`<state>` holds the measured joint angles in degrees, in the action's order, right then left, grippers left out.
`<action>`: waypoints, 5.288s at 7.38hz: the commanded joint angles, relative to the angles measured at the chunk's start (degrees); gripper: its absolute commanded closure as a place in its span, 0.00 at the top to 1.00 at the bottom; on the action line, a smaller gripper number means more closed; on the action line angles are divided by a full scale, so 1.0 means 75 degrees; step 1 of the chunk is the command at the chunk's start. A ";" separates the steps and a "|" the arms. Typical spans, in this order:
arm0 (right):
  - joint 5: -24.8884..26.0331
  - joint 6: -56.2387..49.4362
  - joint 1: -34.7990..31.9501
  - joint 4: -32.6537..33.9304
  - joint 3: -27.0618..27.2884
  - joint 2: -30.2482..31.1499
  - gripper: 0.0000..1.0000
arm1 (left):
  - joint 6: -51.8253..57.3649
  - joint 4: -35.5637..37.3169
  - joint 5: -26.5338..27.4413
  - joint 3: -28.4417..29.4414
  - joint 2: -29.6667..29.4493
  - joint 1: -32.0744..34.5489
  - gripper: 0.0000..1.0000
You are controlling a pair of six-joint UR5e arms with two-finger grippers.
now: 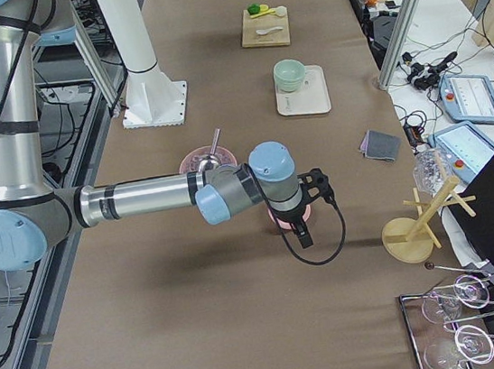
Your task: Stack pink bowl on green and place spoon
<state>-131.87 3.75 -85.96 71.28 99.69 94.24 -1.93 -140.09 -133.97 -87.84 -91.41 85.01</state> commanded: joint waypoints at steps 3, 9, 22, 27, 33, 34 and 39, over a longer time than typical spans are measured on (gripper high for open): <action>0.0005 0.0355 0.0000 -0.0760 -0.0073 0.0137 1.00 | -0.0011 -0.0352 0.0039 0.0531 -0.0432 -0.0025 0.98; -0.0147 0.1729 0.0546 -0.0808 -0.0038 0.0254 1.00 | -0.0656 -0.0786 0.0015 0.1141 -0.0668 -0.0271 0.97; 0.0954 0.5500 0.2613 -0.5074 -0.2546 -0.0132 0.00 | -0.1125 -0.0833 0.0003 0.1095 -0.0714 -0.0670 0.98; 0.0943 0.5779 0.2613 -0.4969 -0.2253 -0.0761 0.00 | -0.1137 -0.0997 0.0003 0.1106 -0.0644 -0.0682 0.98; 0.2446 0.8835 0.4506 -0.2458 -0.2089 -0.4085 0.00 | -0.1301 -0.0997 0.0015 0.1106 -0.0691 -0.0810 0.98; 0.2907 0.9141 0.4953 -0.1220 -0.1845 -0.4650 0.00 | -0.1312 -0.0986 0.0015 0.1106 -0.0703 -0.0822 0.98; 0.4163 1.1170 0.6572 0.1593 -0.1689 -0.6950 0.00 | -0.1417 -0.0986 0.0039 0.1130 -0.0726 -0.0974 0.98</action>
<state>-102.52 85.06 -39.34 81.41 87.77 44.97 -12.23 -147.48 -133.73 -79.40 -96.84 77.91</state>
